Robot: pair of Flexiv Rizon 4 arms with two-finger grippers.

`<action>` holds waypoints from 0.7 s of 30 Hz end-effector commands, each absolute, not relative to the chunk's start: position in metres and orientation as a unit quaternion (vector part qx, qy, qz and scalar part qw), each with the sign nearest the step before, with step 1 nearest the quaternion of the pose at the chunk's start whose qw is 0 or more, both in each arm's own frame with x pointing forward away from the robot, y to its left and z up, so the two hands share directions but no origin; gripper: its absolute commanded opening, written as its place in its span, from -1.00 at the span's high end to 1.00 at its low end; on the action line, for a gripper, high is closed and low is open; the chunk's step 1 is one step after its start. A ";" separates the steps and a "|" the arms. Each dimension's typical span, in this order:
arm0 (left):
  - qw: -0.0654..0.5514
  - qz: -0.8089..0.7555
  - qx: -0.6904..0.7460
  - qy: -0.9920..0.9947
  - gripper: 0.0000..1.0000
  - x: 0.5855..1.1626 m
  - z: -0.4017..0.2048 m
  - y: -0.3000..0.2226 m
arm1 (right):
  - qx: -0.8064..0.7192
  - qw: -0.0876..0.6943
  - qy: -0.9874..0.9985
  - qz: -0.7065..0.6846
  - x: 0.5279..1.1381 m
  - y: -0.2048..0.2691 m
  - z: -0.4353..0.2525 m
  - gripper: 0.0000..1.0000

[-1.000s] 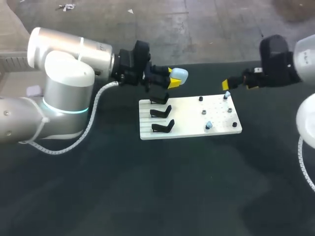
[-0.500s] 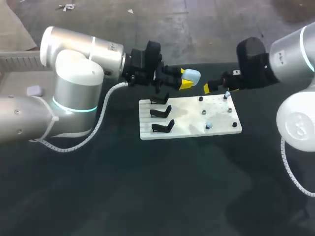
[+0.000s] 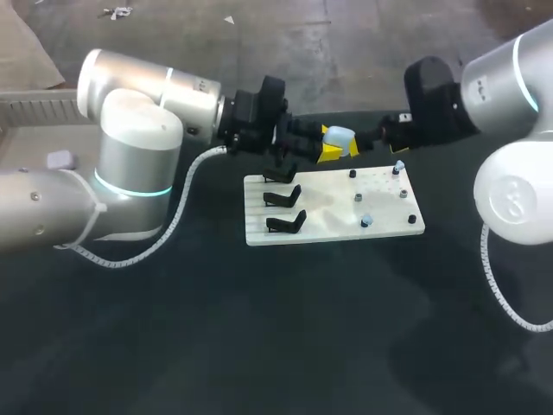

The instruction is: Pick up each earbud case from the left stands, insert the matching earbuds, close the lid, and place the case in the box.

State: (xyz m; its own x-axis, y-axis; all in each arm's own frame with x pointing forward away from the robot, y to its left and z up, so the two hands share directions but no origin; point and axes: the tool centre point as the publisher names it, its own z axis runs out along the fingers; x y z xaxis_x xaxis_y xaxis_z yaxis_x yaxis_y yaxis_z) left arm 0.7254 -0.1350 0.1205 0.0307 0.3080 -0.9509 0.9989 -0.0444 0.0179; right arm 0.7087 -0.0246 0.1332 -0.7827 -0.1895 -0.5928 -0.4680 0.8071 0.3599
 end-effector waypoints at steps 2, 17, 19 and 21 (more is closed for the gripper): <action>0.412 -0.423 0.589 0.552 1.00 0.727 0.120 -0.133 | -0.182 0.271 0.910 0.255 0.717 -0.023 0.132 -1.00; 0.421 -0.436 0.585 0.539 1.00 0.723 0.124 -0.127 | -0.182 0.279 0.911 0.241 0.727 -0.023 0.143 -1.00; 0.430 -0.437 0.572 0.545 1.00 0.727 0.122 -0.123 | -0.183 0.283 0.913 0.230 0.726 -0.026 0.146 -1.00; 0.439 -0.442 0.558 0.548 1.00 0.732 0.120 -0.118 | -0.184 0.287 0.914 0.219 0.725 -0.030 0.149 -1.00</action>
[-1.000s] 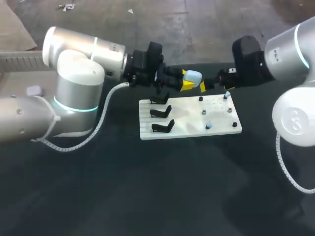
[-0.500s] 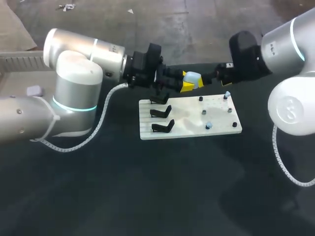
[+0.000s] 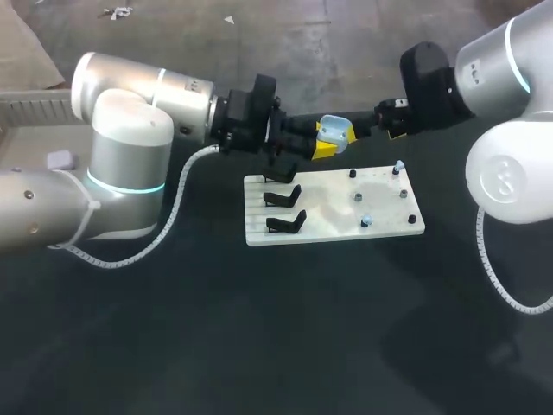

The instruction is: Pick up each earbud case from the left stands, insert the matching earbuds, close the lid, and place the case in the box.

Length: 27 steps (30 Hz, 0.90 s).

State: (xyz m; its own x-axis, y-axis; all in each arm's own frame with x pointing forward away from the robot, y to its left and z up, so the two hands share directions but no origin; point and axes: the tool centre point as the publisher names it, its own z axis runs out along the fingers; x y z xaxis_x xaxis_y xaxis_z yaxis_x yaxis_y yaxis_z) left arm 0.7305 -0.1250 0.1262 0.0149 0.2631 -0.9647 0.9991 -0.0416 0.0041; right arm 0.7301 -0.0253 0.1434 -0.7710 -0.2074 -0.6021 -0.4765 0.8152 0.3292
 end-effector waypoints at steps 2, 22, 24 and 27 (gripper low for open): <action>0.450 -0.453 0.543 0.546 1.00 0.735 0.120 -0.113 | -0.184 0.290 0.917 0.204 0.724 -0.037 0.150 -1.00; 0.520 -0.479 0.488 0.512 1.00 0.749 0.135 -0.080 | -0.188 0.225 0.955 0.047 0.725 -0.092 0.117 -1.00; 0.521 -0.478 0.490 0.510 1.00 0.750 0.137 -0.080 | -0.184 0.221 0.957 0.047 0.727 -0.096 0.113 -1.00; 0.519 -0.478 0.492 0.509 1.00 0.752 0.138 -0.081 | -0.181 0.214 0.959 0.043 0.731 -0.102 0.108 -1.00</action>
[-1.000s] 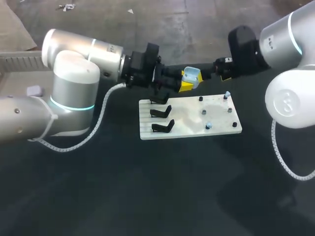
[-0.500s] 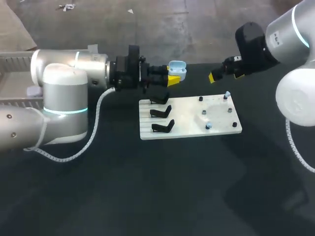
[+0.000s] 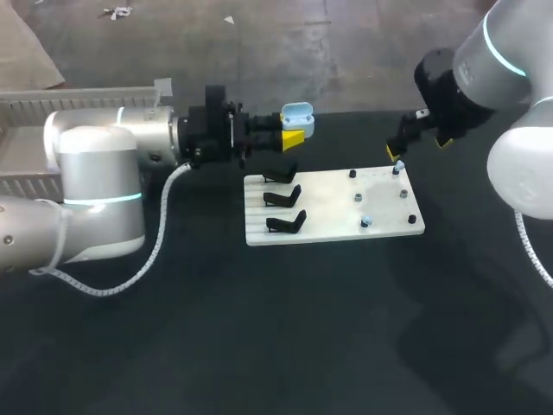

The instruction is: Pick up each earbud case from the left stands, insert the matching earbuds, close the lid, and place the case in the box.

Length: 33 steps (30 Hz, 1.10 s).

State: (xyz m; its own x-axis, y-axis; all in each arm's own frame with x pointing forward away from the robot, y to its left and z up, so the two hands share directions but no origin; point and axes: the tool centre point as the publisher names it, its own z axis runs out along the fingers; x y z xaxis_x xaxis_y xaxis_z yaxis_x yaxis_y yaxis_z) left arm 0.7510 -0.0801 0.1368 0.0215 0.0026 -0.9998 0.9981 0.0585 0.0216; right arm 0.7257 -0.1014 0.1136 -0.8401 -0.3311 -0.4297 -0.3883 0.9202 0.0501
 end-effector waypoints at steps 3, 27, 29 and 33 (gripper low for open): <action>0.518 -0.479 0.495 0.508 1.00 0.753 0.139 -0.081 | -0.180 0.210 0.960 0.043 0.732 -0.103 0.106 -1.00; 0.514 -0.483 0.488 0.514 1.00 0.752 0.140 -0.080 | -0.178 0.214 0.960 0.032 0.732 -0.106 0.105 -1.00; 0.514 -0.483 0.488 0.514 1.00 0.752 0.140 -0.080 | -0.178 0.214 0.960 0.032 0.732 -0.106 0.105 -1.00; 0.514 -0.483 0.488 0.514 1.00 0.752 0.140 -0.080 | -0.186 0.196 0.963 0.028 0.734 -0.103 0.097 -1.00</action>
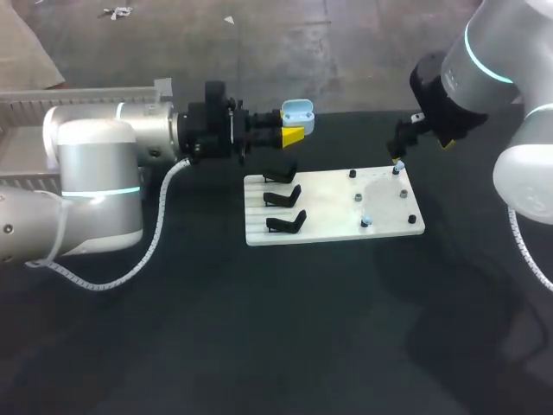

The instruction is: Pick up each earbud case from the left stands, insert the matching earbuds, close the lid, and place the case in the box.

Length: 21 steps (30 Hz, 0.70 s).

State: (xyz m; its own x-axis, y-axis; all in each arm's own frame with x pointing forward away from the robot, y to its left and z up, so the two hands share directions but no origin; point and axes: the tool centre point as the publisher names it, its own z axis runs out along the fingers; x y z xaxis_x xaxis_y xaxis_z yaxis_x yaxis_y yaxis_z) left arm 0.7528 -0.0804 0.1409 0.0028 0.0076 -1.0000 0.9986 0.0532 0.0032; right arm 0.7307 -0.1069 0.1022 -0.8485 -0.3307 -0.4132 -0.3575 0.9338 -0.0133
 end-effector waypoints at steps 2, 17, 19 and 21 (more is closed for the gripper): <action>0.514 -0.483 0.488 0.514 1.00 0.752 0.140 -0.080 | -0.189 0.183 0.964 0.021 0.736 -0.101 0.092 -1.00; 0.514 -0.483 0.488 0.514 1.00 0.752 0.140 -0.080 | -0.205 0.134 0.969 -0.001 0.749 -0.098 0.057 -1.00; 0.514 -0.483 0.488 0.514 1.00 0.752 0.140 -0.080 | -0.206 0.129 0.970 -0.001 0.752 -0.098 0.053 -1.00; 0.514 -0.483 0.488 0.514 1.00 0.752 0.140 -0.080 | -0.208 0.125 0.970 -0.003 0.755 -0.098 0.050 -1.00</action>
State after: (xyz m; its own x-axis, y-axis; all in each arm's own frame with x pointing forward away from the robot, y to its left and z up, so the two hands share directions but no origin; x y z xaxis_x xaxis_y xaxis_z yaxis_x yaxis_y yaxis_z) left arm 0.7528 -0.0803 0.1410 0.0019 0.0082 -1.0000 0.9986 0.0529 0.0023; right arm 0.7441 -0.1015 0.0545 -0.8735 -0.3998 -0.2778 -0.3994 0.9148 -0.0608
